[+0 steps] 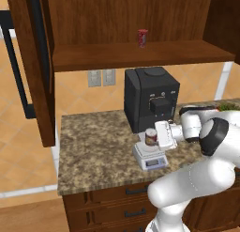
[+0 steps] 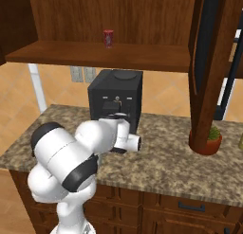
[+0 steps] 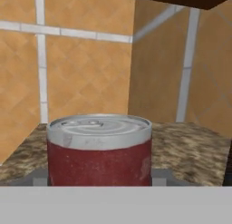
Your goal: Pick the canned food and place it on the digital scale for weighing, and close the cabinet.
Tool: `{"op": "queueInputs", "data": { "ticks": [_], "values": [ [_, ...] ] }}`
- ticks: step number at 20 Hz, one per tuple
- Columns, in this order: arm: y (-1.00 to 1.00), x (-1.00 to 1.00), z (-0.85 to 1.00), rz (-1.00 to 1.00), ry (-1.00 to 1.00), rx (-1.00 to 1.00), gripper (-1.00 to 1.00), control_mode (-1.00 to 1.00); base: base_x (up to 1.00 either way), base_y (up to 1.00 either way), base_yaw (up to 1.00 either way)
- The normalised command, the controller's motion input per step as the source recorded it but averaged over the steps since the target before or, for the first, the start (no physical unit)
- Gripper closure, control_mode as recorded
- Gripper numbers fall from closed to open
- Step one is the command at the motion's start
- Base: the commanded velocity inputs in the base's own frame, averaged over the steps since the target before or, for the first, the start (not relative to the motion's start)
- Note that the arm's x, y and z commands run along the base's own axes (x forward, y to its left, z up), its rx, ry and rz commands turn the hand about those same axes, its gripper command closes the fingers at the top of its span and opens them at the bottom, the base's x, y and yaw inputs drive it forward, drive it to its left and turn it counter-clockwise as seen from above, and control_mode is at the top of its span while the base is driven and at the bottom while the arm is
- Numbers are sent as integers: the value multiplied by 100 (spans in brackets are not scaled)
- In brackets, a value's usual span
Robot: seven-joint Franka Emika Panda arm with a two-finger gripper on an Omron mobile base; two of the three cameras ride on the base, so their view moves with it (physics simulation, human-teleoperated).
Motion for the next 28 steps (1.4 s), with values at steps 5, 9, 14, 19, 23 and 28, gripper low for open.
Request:
{"op": "queueInputs", "data": {
  "ticks": [5,9,14,19,23,28],
  "values": [
    [1,-42,-15,0,-7,-2,100,-100,0,0,0],
    [14,-18,-12,-1,-6,-4,100,-100,0,0,0],
    [26,-9,-8,-7,-4,-4,100,-100,0,0,0],
    [25,-32,0,-6,0,-3,100,-100,0,0,0],
    [11,-19,0,-8,4,0,100,-100,0,0,0],
    [5,0,-4,-3,13,-1,-100,-100,0,0,0]
  ]
}}
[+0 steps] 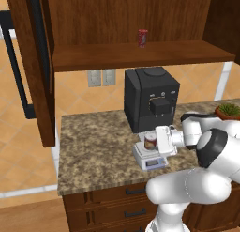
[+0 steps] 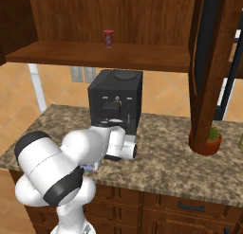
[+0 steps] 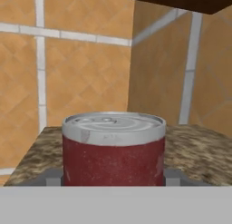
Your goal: Pick the canned food and place it on the digital scale for weighing, and close the cabinet.
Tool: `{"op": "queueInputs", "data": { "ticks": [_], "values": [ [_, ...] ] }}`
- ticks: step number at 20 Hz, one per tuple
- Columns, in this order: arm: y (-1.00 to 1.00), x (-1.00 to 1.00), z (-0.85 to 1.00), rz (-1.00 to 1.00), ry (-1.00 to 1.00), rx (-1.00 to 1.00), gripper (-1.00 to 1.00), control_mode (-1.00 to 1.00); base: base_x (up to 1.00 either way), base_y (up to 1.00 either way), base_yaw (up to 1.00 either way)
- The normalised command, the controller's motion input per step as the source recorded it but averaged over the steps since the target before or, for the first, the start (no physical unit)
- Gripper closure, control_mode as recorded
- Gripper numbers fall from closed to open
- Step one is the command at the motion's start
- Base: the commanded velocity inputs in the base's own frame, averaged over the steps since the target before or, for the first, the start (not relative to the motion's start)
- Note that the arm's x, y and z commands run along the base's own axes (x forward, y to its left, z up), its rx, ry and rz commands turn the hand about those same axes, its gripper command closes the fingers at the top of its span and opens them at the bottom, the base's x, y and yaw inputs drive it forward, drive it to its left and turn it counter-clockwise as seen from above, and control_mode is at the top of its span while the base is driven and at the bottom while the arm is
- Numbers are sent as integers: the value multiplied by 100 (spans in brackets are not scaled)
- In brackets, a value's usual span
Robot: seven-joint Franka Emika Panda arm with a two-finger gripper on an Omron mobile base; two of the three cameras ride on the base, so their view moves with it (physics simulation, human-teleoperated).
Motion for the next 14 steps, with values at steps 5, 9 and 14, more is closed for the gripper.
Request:
{"op": "queueInputs", "data": {
  "ticks": [5,9,14],
  "values": [
    [-3,-17,0,0,2,0,-100,-100,0,0,0],
    [0,-7,0,0,0,0,-100,-100,0,0,0],
    [-3,0,0,0,-3,0,-100,-100,0,0,0]
  ]
}}
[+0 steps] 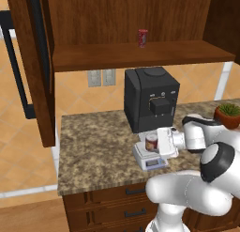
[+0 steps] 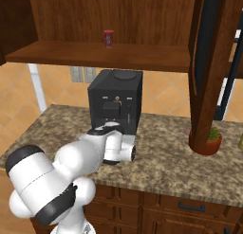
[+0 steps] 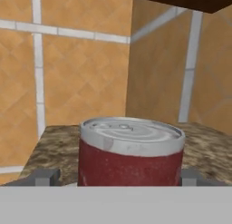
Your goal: Pick the canned food and place it on the digital scale for weighing, and close the cabinet.
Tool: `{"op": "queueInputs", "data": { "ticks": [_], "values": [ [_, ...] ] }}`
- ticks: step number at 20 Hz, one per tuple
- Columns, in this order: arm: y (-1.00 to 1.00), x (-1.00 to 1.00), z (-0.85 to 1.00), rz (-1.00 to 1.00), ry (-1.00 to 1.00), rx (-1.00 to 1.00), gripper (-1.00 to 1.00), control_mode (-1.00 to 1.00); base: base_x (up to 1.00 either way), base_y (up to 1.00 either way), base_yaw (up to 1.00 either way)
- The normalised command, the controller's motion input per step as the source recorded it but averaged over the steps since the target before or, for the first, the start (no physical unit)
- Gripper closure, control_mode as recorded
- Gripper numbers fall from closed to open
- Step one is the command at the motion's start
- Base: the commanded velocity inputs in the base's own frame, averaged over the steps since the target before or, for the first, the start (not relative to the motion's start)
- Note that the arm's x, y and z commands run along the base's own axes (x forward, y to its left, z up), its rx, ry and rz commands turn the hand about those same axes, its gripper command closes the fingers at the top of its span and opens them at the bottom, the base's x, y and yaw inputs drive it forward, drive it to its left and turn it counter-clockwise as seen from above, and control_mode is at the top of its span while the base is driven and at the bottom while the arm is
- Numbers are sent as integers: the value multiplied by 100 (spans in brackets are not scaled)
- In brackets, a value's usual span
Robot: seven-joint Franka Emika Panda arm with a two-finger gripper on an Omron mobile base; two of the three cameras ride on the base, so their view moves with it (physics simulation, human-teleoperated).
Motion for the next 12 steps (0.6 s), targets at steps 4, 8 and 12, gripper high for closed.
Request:
{"op": "queueInputs", "data": {
  "ticks": [4,8,12],
  "values": [
    [-44,-18,0,0,-10,3,-100,-100,0,0,0],
    [-22,-3,0,0,-10,0,-100,-100,0,0,0],
    [-15,-14,0,0,-12,0,-100,-100,0,0,0]
  ]
}}
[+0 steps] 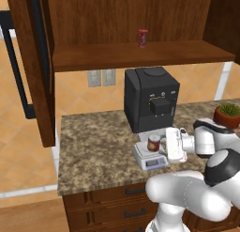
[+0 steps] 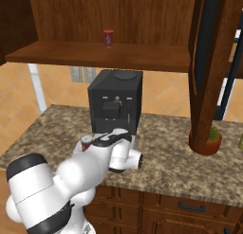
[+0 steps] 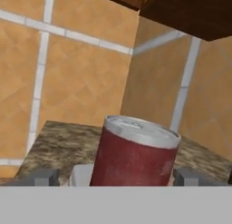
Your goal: Pick the canned food and place it on the digital scale for weighing, and close the cabinet.
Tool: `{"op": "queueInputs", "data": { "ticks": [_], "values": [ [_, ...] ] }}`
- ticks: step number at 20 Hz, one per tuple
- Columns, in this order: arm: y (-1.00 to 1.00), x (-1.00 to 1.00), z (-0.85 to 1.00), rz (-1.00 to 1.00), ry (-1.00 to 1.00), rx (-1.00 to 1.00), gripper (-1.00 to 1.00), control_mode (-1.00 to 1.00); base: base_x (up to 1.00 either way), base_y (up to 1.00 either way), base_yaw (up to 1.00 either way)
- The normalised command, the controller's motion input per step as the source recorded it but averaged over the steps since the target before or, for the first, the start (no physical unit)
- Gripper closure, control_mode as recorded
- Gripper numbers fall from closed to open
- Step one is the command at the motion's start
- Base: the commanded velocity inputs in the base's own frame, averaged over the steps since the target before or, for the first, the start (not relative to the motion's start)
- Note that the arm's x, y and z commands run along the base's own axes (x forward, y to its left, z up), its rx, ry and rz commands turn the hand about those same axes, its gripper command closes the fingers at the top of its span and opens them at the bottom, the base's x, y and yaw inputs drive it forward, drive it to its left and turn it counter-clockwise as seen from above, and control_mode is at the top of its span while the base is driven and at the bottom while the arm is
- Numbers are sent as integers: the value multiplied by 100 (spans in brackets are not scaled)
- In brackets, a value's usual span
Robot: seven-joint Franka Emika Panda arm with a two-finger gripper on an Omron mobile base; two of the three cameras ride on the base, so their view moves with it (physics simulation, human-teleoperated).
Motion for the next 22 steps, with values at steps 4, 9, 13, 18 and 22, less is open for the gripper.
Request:
{"op": "queueInputs", "data": {
  "ticks": [4,9,13,18,22],
  "values": [
    [-27,-48,15,-3,-21,2,-100,-100,0,0,0],
    [-25,-82,77,-7,-42,3,-100,-100,0,0,0],
    [-45,-78,100,-9,-41,11,-100,-100,0,0,0],
    [-48,-84,100,-13,-28,16,-100,-100,0,0,0],
    [-56,-98,100,-13,-20,16,-100,-100,0,0,0]
  ]
}}
